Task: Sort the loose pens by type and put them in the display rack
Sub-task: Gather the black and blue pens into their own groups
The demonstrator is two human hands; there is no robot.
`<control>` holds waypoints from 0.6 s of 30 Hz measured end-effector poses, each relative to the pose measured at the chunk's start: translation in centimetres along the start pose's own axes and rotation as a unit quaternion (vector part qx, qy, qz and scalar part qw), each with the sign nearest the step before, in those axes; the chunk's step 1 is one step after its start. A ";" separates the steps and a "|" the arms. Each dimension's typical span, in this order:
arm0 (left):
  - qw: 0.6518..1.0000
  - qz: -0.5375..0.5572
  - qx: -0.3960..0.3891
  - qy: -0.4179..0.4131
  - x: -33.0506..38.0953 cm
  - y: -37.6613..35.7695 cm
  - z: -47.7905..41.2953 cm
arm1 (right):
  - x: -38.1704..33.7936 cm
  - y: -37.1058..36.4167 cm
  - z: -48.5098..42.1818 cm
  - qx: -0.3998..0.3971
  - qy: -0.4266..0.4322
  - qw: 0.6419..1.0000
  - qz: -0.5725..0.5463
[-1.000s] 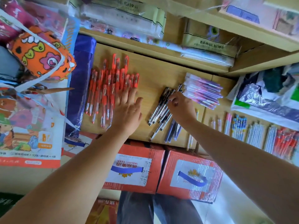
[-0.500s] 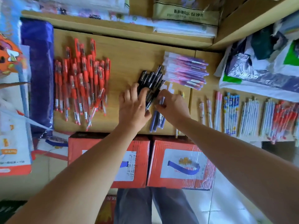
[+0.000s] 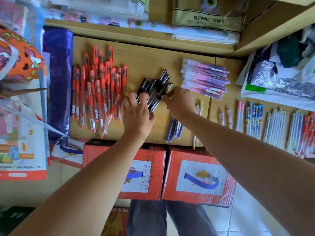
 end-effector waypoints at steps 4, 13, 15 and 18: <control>0.999 0.030 0.010 -0.029 -1.2 -0.2 0.2 | -1.8 -1.2 -1.2 -0.003 -0.006 1.000 -0.005; 0.995 0.086 -0.032 -0.048 -2.7 -0.2 0.3 | -2.1 -1.5 -0.3 -0.017 -0.031 0.996 -0.084; 0.995 0.085 -0.028 -0.046 -2.8 -0.1 0.1 | -2.1 -1.5 -0.3 -0.027 -0.037 0.995 -0.086; 0.996 0.083 -0.010 -0.033 -2.5 0.2 -0.1 | -2.3 -0.8 -0.3 -0.031 -0.011 0.997 -0.076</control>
Point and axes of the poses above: each hand's wrist, its own z-axis away from the middle knuckle, its own y-axis out of the back of the hand, x = y × z, the point moved 6 cm from there along -z, towards the middle knuckle, and after that the axes turned 13 degrees about -z, right-handed, at the moved point
